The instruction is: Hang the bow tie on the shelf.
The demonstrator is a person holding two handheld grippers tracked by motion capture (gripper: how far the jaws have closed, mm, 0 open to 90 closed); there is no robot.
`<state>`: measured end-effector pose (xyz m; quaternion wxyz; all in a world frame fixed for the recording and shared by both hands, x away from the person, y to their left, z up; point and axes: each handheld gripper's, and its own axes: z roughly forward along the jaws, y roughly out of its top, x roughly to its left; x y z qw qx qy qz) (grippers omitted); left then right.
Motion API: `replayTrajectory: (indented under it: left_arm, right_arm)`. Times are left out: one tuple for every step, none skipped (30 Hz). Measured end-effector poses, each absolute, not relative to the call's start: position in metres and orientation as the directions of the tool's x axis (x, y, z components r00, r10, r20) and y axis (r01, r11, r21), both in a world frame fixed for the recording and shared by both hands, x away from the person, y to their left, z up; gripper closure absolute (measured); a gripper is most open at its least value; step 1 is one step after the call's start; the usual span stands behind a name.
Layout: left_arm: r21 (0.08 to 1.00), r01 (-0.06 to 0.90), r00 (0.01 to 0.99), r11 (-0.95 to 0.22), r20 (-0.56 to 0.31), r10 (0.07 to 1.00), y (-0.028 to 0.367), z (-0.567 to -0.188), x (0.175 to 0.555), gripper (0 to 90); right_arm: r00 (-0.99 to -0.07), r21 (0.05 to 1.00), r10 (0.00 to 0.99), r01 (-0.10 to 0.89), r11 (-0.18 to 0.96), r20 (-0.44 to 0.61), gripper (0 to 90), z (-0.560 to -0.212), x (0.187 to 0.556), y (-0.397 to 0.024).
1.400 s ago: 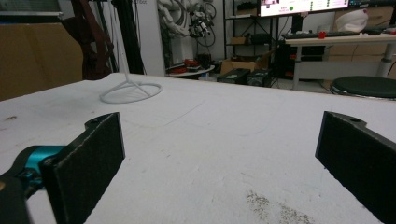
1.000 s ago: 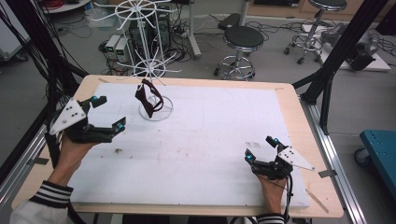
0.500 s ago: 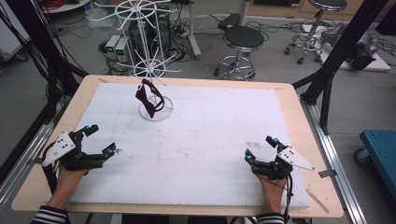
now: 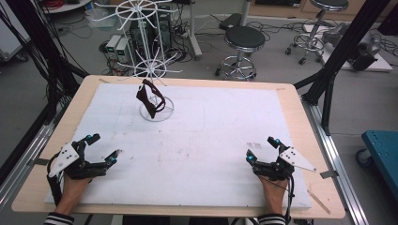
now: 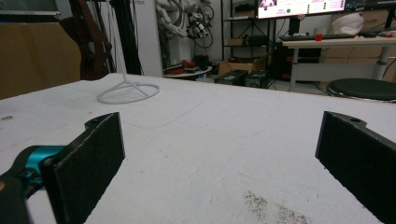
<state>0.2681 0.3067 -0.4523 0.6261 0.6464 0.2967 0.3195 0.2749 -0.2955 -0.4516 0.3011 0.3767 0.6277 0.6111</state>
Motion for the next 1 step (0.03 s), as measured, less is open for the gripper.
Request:
replayTrajectory:
  left_arm:
    - [0.999, -0.017, 0.618, -0.038, 0.041, 0.785, 0.3069, -0.4524, 0.2678, 6.6]
  right_arm:
    - [-0.534, 0.994, 0.841, 0.104, -0.03, 0.082, 0.6, -0.4517, 0.2749, -0.2954]
